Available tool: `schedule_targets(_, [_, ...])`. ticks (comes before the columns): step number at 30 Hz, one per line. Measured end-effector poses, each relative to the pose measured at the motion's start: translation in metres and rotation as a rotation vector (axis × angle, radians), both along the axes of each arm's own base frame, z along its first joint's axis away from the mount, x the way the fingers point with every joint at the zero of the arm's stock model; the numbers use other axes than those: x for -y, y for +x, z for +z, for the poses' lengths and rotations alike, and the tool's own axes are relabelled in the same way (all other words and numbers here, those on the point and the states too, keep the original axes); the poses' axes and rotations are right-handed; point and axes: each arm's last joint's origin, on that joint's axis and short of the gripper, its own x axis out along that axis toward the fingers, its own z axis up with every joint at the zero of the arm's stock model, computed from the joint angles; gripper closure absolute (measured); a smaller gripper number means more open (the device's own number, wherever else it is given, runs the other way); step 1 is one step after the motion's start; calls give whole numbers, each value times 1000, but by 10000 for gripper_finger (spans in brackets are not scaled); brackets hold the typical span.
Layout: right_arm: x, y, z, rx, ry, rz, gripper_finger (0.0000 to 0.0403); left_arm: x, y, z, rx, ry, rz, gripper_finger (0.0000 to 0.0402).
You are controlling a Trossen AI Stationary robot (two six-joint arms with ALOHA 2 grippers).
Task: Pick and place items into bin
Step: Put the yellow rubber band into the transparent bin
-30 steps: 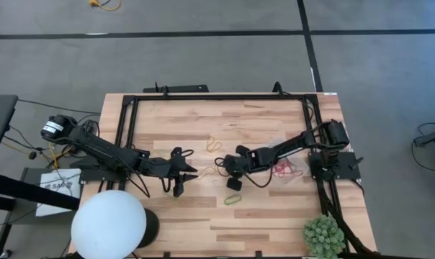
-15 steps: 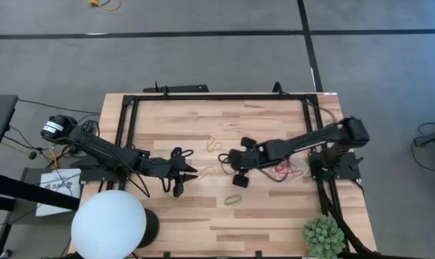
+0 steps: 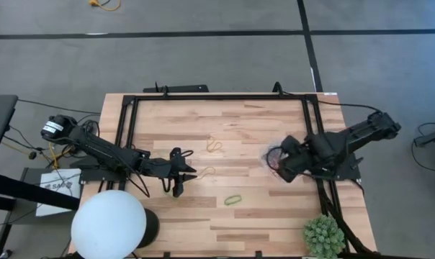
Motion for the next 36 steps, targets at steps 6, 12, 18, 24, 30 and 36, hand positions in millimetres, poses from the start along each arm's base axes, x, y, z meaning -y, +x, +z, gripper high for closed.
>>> schedule_targets(6, [-16, 1, -6, -25, -6, 53, 403, -1, 0, 0, 2, 14, 11, 304])
schedule_targets(12, [-27, 16, -23, -102, -44, 66, 403, 0, 1, 2, 27, 53, -13, 304])
schedule_targets(18, [-36, 29, -42, -238, 35, 42, 389, 0, 3, 6, 63, 65, -26, 304])
schedule_targets(24, [-42, 36, -55, -327, 55, 79, 343, 0, 3, 6, 64, 79, -34, 304])
schedule_targets(30, [-39, 39, -57, -336, 28, 122, 304, 0, 3, 6, 64, 80, -33, 304])
schedule_targets(36, [-36, 43, -56, -256, -86, 174, 295, -4, 3, 6, 72, 127, 59, 304])
